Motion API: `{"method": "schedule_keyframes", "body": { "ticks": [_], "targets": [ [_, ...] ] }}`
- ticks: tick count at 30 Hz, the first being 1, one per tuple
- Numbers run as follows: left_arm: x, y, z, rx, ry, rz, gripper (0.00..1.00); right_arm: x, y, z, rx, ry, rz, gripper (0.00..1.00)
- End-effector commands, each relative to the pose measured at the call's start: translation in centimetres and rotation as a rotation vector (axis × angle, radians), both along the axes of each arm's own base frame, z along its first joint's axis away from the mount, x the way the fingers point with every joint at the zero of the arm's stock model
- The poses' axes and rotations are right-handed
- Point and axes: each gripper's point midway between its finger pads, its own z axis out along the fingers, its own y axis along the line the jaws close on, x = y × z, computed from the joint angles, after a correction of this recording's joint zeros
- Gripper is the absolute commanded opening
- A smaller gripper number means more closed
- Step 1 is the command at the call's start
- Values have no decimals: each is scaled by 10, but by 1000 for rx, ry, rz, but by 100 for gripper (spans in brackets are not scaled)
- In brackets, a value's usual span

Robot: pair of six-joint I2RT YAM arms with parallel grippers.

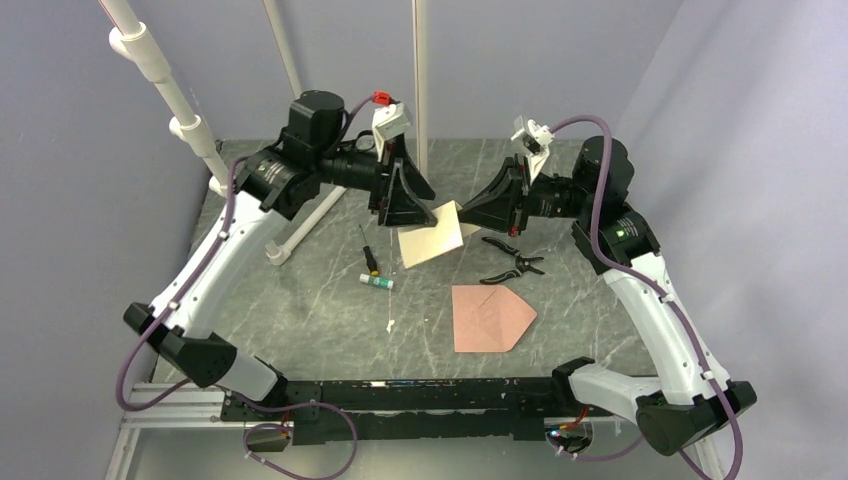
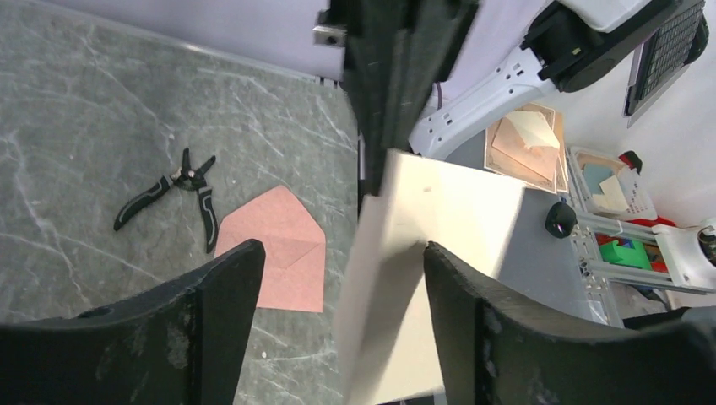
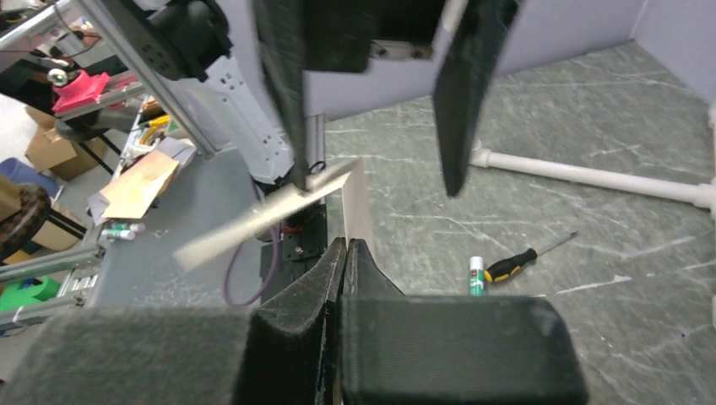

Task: Place the letter into the envelope and seal it

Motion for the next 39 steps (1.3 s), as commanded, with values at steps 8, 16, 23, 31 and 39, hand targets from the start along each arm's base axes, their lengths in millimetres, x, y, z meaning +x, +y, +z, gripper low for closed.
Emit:
{"method": "schedule_keyframes", "body": {
  "ticks": [8,16,23,31,39],
  "targets": [
    [-22,-1,5,-45,50,-155,61,-24,-3,37,87,-114,61,0],
    [-23,1,1,-49,15,-149,3,-19,-3,34,80,-63,25,0],
    [71,15,-47,133,-23,423,2,73,-51,-15,-7,155,-681,71],
    [133,61,-131,405,59,862,2,69,-152,-224,-481,842,-1393,73],
    [114,41,-150,350,159,750,3,14,-194,-320,-746,1017,-1538,82]
  ]
}}
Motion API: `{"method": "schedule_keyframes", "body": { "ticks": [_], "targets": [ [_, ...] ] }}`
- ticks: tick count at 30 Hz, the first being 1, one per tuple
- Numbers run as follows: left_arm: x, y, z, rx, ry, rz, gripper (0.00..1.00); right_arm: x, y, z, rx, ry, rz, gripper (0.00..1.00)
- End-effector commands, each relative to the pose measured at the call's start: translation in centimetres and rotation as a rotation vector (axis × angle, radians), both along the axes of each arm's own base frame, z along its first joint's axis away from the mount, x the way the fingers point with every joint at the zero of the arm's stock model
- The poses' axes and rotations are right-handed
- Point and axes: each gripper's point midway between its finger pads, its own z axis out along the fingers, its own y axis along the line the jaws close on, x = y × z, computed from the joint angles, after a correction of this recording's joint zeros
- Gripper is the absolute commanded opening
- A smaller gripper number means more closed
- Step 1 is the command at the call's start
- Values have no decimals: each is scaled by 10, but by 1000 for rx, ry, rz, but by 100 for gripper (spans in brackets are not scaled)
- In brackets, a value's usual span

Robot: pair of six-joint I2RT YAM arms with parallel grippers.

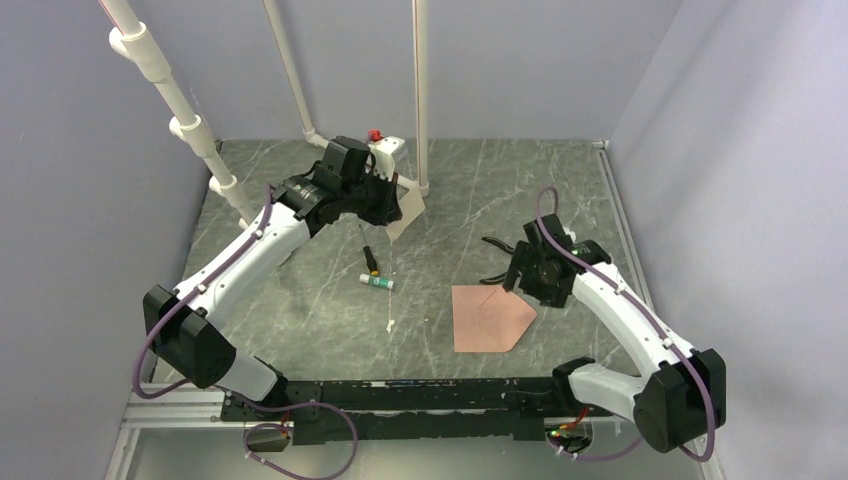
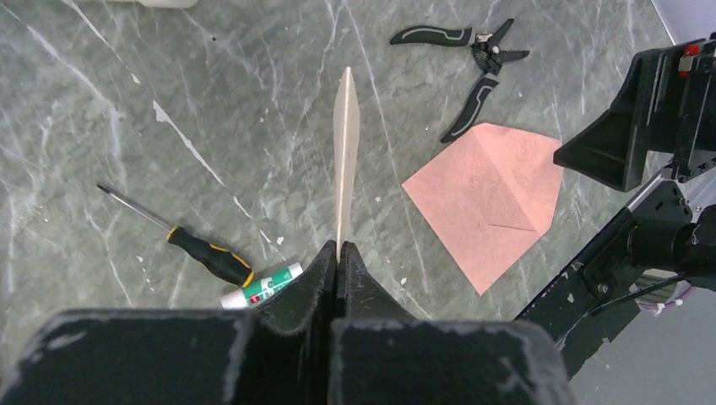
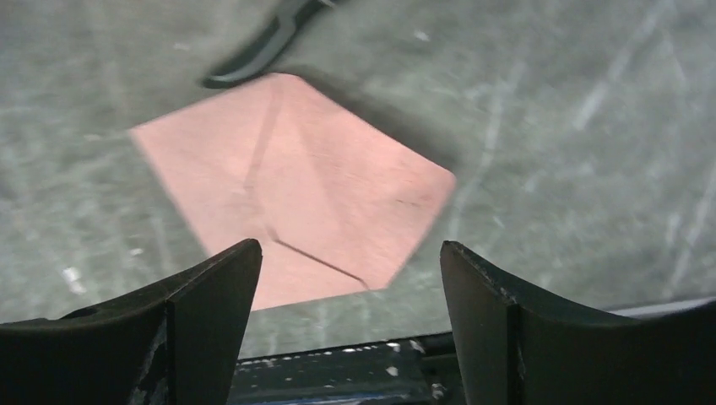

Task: Place the letter into the envelope and seal it

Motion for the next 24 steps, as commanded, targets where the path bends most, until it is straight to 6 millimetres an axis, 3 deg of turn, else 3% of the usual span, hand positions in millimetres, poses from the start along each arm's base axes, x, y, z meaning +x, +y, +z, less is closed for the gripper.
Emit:
{"method": "schedule_keyframes", "body": {
  "ticks": [1,6,12,24],
  "targets": [
    [0,-12,19,-96,-23,-4,2,-17,-38,-22,-108,59,-152,84],
    [-2,-17,15,-105,1,-28,2,-12,-40,-50,-27,98,-174,90],
    [-5,-19,21,-121,-1,-40,2,-6,-19,-70,137,146,-150,90],
    [-7,-12,27,-114,-19,-16,2,-17,30,-85,469,184,-135,73]
  ]
}}
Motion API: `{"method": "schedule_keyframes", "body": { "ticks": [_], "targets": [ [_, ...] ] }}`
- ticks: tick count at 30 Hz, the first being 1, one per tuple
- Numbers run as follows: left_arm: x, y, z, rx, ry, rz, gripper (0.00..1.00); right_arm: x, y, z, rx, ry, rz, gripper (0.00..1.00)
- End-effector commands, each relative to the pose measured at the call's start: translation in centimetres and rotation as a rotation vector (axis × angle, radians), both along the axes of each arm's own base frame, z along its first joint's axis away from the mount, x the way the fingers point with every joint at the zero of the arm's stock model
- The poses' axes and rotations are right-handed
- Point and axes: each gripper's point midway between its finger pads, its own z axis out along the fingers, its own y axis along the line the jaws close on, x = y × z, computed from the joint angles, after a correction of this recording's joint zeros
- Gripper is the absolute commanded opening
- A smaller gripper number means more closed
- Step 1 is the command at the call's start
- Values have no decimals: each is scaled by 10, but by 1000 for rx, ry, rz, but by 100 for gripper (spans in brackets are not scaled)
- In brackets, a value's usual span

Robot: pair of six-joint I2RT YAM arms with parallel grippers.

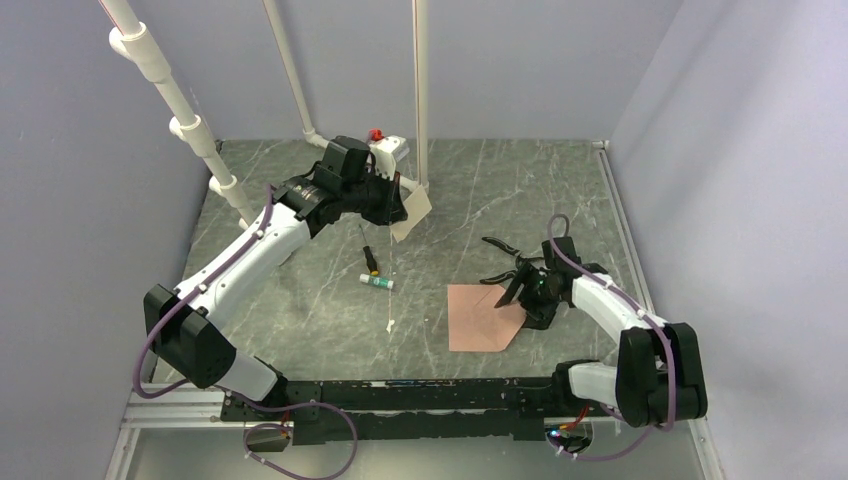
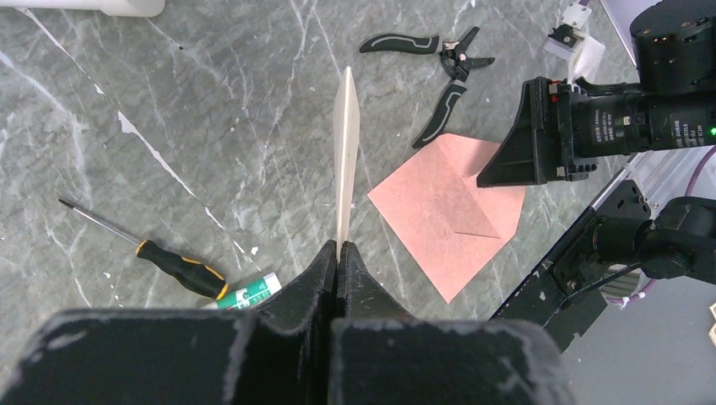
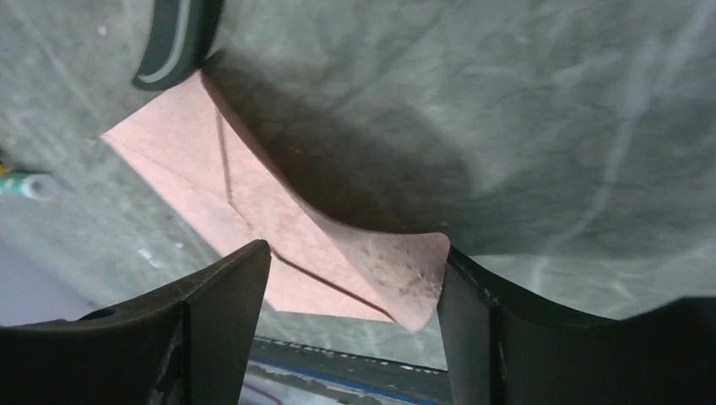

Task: Place the letter into the envelope and seal it

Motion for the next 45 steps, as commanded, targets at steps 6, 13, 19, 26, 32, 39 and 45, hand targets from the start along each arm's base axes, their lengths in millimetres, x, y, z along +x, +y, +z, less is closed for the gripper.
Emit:
{"method": "schedule_keyframes", "body": {
  "ticks": [6,13,19,26,32,39,45],
  "targets": [
    [-5,3,29,-57,-48,29,3,22,44,-3,248,-91,-36,59],
    [-8,8,26,-51,-39,53,2,47,71,-2,266,-160,-2,55],
    [-8,10,30,-55,-47,62,2,77,93,-3,252,-219,58,46],
    [-9,13,36,-53,-60,67,2,104,112,-16,210,-238,162,35],
    [-10,16,38,-41,-68,68,3,121,104,-23,86,-220,252,48],
    [-12,18,28,-36,-51,76,2,126,91,21,15,-325,287,80],
    [-15,13,-2,-25,14,62,2,98,60,39,-80,-307,186,64]
  ]
}}
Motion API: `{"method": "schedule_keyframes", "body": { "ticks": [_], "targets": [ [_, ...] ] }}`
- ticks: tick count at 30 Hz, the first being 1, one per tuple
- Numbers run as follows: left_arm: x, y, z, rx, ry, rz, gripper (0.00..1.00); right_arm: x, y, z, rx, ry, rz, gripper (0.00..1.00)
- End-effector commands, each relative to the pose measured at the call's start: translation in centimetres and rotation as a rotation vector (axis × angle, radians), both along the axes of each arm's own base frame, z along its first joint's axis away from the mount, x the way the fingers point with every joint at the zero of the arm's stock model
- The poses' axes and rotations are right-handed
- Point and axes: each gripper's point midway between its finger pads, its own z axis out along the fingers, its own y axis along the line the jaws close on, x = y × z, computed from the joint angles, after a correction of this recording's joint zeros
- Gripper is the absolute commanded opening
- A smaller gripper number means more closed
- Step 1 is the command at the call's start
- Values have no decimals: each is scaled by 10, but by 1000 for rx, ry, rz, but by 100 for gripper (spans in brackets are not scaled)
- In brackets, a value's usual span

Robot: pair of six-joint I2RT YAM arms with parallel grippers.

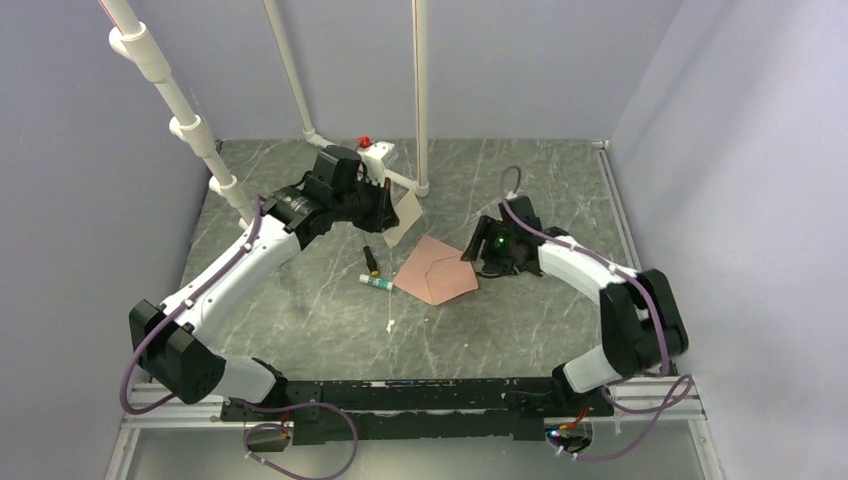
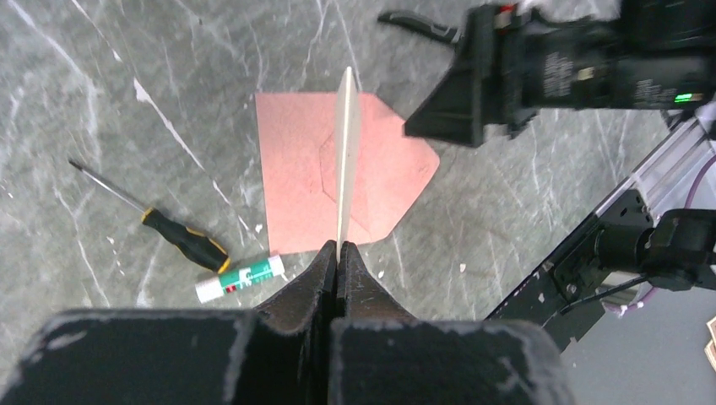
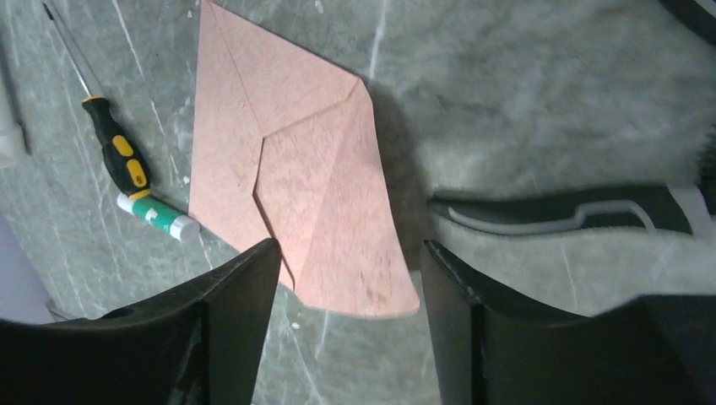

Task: Place the letter into the envelope and seal it

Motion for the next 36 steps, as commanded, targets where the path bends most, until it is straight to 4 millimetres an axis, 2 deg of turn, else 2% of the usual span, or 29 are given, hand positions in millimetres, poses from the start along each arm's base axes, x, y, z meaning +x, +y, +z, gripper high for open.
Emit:
{"method": "schedule_keyframes", "body": {
  "ticks": [1,4,6,8,11,19,23,27,30,33,36],
  "targets": [
    [-5,-4,-14,-18,31,-8,2,-29,-36,-2,-123,40,-100,57],
    [-5,-8,-28,-22,58,-18,2,-51,-50,-17,-165,99,-136,39],
    [-4,-11,-35,-25,75,-23,2,-58,-53,-25,-175,124,-142,28],
    [-3,-15,-43,-32,104,-25,3,-59,-56,-29,-188,140,-149,25],
    [-1,-24,-54,-35,153,-41,2,-51,-63,-36,-201,140,-170,23],
    [13,-29,-94,27,259,-2,2,-2,-83,-44,-202,105,-187,20],
    [18,-29,-101,51,270,17,2,20,-98,-52,-237,104,-210,20],
    [23,-27,-102,68,272,40,2,51,-111,-46,-279,48,-240,21],
    [25,-24,-104,78,279,63,3,66,-118,-44,-325,30,-238,21],
    [26,-21,-104,81,285,81,2,71,-110,-26,-301,-16,-201,23],
    [29,-13,-107,95,283,116,3,60,-75,0,-227,-68,-82,28]
  ]
}}
